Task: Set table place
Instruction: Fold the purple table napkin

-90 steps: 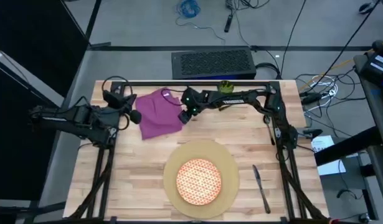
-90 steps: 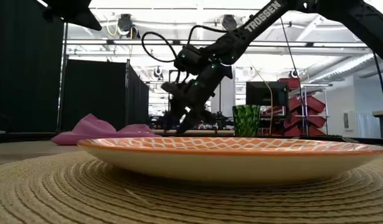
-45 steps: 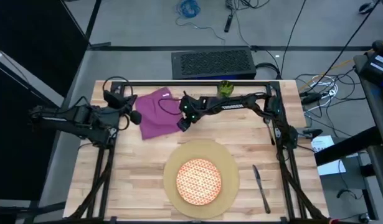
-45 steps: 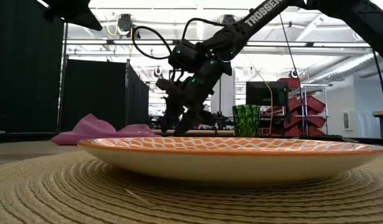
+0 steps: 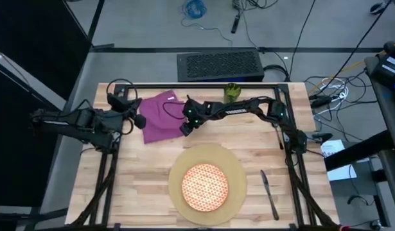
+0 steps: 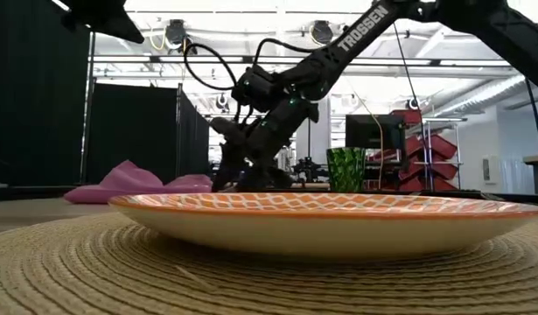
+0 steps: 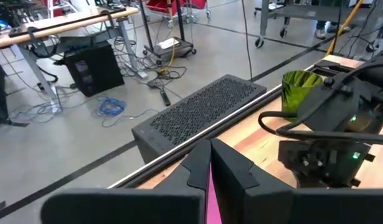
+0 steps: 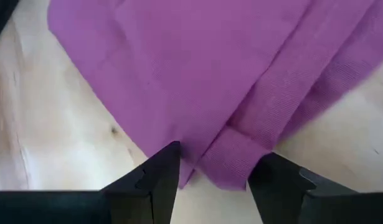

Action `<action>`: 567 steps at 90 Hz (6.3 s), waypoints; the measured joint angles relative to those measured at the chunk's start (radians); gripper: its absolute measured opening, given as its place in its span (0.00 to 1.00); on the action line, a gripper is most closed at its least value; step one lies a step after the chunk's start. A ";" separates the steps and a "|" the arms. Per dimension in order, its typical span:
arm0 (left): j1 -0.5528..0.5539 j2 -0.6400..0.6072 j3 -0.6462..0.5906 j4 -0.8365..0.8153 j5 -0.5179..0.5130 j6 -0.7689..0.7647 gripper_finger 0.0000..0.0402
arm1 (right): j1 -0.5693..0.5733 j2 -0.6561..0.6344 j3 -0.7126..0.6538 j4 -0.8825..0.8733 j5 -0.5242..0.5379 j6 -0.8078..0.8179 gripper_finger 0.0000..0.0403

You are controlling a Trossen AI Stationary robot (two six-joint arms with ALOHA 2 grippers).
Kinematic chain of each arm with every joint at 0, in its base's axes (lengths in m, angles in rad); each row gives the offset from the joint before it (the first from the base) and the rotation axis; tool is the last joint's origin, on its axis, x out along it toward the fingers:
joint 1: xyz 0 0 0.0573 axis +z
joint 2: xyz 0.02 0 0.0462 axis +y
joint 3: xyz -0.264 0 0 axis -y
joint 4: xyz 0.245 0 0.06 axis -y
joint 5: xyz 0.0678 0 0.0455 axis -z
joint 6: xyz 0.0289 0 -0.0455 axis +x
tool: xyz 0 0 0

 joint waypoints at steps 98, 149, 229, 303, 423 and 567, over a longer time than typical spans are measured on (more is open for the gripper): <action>0.000 0.000 0.000 0.009 0.002 0.000 0.00 | 0.019 -0.096 0.208 -0.184 0.001 -0.264 0.00; 0.000 -0.016 0.000 0.019 0.029 0.028 0.00 | 0.120 0.098 0.453 -0.412 -0.110 -0.252 0.00; 0.000 -0.032 0.000 -0.038 -0.009 -0.001 0.00 | -0.058 0.106 0.614 -0.673 -0.008 -0.408 0.38; 0.000 -0.032 0.000 -0.127 0.025 -0.062 0.00 | -0.081 -0.013 0.056 -0.207 -0.267 -0.118 0.39; 0.000 -0.032 0.000 -0.108 0.050 -0.086 0.00 | -0.064 -0.003 0.047 -0.149 -0.004 -0.157 0.39; 0.000 -0.032 -0.001 -0.104 0.050 -0.085 0.00 | -0.041 0.014 0.054 -0.085 0.115 -0.100 0.00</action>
